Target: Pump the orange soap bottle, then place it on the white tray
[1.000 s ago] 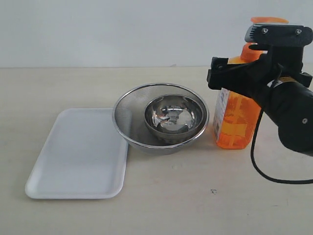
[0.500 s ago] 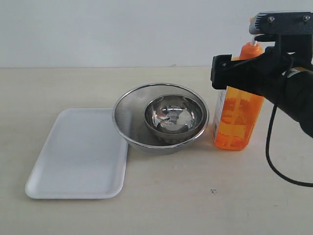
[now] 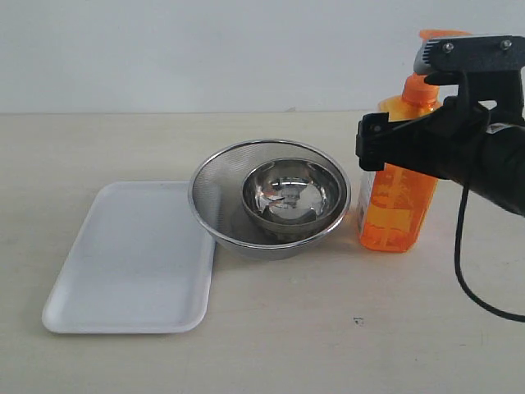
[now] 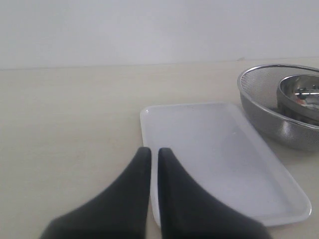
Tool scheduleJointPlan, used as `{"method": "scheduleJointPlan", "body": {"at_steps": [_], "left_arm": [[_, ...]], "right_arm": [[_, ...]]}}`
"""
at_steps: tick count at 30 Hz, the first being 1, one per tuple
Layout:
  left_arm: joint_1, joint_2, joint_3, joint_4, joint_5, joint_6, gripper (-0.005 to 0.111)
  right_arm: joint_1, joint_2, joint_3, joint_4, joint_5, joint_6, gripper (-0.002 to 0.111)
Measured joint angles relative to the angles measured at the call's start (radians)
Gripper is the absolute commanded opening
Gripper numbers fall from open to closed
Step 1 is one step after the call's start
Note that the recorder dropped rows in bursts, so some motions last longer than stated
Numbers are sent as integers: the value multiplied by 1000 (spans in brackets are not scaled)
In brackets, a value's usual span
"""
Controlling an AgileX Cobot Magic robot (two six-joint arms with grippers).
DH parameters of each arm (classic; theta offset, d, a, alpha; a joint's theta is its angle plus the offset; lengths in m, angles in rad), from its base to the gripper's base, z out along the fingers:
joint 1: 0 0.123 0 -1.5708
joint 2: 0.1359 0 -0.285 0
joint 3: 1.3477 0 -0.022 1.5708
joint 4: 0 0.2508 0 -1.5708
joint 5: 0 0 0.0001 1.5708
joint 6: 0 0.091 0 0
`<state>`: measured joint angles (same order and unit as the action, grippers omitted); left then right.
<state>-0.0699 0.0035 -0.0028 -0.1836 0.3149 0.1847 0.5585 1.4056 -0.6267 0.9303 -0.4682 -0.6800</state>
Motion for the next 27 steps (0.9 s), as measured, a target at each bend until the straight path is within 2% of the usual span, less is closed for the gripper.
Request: {"method": "scheduleJointPlan", "body": {"at_steps": [6,17,19,22,24,27], "left_arm": [[0,0,0,0,0,0,5],[0,0,0,0,0,0,5],[0,0,0,0,0,0,5],[0,0,0,0,0,0,5],[0,0,0,0,0,0,5],[0,0,0,0,0,0,5]], "right_arm": [[0,-84,0,66,56,-73,105],[0,-206,0,554,99,-541,105],[0,-234,0,608,101,-589,100],[0,-278,0,674,103,-653,84],[0,-311,0,721,103,-703,64],[0,-353,0,777,103,-777,27]]}}
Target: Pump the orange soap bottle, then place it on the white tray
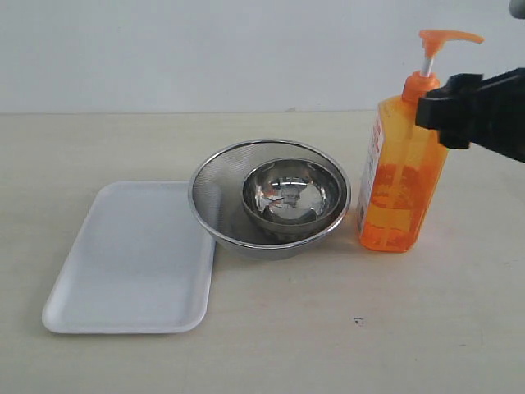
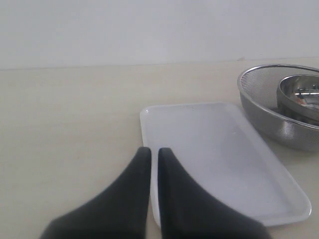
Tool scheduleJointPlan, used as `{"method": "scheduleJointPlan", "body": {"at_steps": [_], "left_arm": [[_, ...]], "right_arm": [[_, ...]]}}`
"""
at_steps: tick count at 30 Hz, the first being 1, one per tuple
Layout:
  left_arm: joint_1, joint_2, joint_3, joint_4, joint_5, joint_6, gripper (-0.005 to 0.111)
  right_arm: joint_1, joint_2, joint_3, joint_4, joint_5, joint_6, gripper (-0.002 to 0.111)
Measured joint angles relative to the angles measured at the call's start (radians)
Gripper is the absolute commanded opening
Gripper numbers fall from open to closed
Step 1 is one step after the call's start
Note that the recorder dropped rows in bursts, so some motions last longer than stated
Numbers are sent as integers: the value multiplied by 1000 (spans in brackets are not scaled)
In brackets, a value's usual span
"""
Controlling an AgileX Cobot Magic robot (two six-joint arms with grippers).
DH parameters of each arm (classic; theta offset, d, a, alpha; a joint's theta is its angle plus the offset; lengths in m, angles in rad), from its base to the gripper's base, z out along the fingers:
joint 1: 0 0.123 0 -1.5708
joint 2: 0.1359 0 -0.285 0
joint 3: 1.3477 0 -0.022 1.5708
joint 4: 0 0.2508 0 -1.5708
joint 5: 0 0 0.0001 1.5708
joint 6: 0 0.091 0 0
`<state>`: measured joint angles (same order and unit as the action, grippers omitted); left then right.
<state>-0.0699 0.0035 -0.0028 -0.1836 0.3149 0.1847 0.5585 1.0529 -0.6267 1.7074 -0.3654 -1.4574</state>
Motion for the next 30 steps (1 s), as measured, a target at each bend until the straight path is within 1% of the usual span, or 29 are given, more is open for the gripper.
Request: {"method": "scheduleJointPlan", "body": {"at_steps": [2,3,7,13,19,22,28,30], "left_arm": [[0,0,0,0,0,0,5],[0,0,0,0,0,0,5],[0,0,0,0,0,0,5],[0,0,0,0,0,0,5],[0,0,0,0,0,0,5],[0,0,0,0,0,0,5],[0,0,0,0,0,0,5],[0,0,0,0,0,0,5]], "right_arm": [[0,-28,0,21,0,-55,4],[0,-42,0,26,-4,-78,0],[0,-89,0,32,-52,-123,0],[0,-115,-30,35,-228,-184,0],[0,-115,-100,39,-206,-190,0],[0,-100,-130,39,-227,-190,0],[-2,50,-188,39,-237,-190,0],[-21,102,-200,39,-218,-185,0]]}}
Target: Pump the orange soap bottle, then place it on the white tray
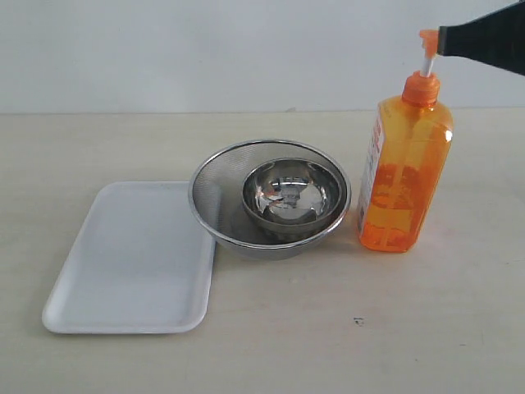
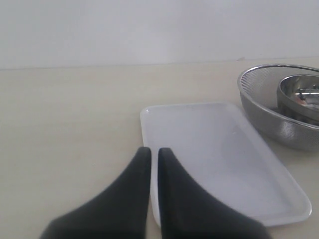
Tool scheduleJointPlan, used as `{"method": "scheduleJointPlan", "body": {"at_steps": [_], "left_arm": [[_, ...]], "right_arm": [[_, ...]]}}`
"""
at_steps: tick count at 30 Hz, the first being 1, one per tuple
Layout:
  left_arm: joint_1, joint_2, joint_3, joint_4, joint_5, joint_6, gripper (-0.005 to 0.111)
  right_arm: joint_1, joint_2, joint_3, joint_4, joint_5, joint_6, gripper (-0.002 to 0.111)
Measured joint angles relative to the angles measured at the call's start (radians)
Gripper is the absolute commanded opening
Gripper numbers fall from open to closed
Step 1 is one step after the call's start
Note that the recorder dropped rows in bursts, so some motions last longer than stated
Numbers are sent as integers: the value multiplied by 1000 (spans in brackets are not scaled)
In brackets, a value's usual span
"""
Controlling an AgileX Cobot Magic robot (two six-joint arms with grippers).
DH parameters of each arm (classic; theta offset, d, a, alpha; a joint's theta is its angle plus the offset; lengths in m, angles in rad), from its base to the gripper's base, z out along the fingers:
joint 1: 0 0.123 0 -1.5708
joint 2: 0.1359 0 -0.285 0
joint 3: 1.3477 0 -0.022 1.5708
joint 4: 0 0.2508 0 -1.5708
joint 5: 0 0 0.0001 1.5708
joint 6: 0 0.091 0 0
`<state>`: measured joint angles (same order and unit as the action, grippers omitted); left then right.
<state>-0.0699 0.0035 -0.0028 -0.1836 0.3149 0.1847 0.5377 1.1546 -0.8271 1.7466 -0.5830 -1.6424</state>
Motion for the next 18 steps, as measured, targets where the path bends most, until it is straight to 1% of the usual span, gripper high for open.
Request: {"method": "scheduleJointPlan", "body": {"at_steps": [4,5,7,13,18], "left_arm": [[0,0,0,0,0,0,5],[0,0,0,0,0,0,5],[0,0,0,0,0,0,5],[0,0,0,0,0,0,5],[0,0,0,0,0,0,5]], "right_arm": [[-94,56,-13,2,109,33,0],[-143,58,-15,2,174,48,0],[-191,58,-17,2,256,57,0],[-237,71,-17,2,350,51,0],[-290,87,-17,2,463,46,0]]}}
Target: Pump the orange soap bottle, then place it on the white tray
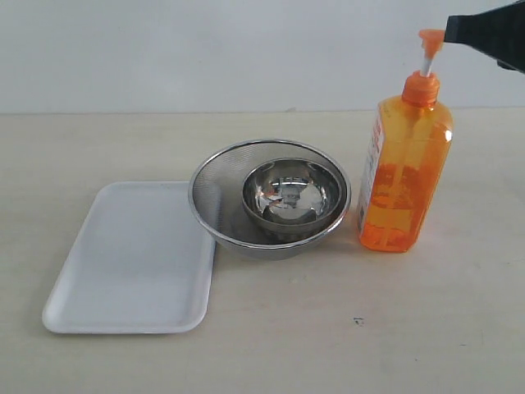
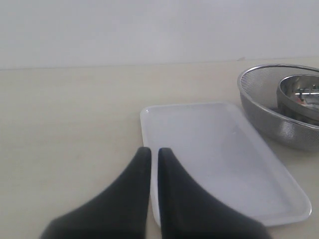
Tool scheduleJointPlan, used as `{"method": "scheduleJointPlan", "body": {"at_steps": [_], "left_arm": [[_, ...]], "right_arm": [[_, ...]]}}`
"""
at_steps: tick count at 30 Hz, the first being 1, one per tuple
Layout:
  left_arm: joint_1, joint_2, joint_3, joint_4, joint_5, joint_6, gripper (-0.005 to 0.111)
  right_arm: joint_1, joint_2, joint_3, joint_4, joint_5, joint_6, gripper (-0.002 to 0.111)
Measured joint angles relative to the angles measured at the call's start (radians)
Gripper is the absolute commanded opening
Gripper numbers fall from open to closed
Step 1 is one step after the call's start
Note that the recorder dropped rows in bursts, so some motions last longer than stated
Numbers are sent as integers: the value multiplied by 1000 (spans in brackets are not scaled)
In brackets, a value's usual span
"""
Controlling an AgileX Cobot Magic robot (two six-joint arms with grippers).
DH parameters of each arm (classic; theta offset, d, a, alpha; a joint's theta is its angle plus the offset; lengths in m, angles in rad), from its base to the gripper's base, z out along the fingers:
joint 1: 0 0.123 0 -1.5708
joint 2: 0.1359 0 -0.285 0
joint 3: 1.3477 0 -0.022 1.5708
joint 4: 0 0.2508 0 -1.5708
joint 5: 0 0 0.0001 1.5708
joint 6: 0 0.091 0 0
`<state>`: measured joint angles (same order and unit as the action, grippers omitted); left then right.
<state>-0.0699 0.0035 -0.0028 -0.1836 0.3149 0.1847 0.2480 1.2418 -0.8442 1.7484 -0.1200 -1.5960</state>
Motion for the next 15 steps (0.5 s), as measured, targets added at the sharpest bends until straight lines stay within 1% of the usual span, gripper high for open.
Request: {"method": "scheduleJointPlan", "body": {"at_steps": [5,8,15], "left_arm": [[0,0,0,0,0,0,5],[0,0,0,0,0,0,5],[0,0,0,0,0,0,5]], "right_arm": [[-4,15,0,0,23,0,0],[-4,15,0,-2,-15,-15,0],[-4,-75,15,-4,-25,-60,0]]}}
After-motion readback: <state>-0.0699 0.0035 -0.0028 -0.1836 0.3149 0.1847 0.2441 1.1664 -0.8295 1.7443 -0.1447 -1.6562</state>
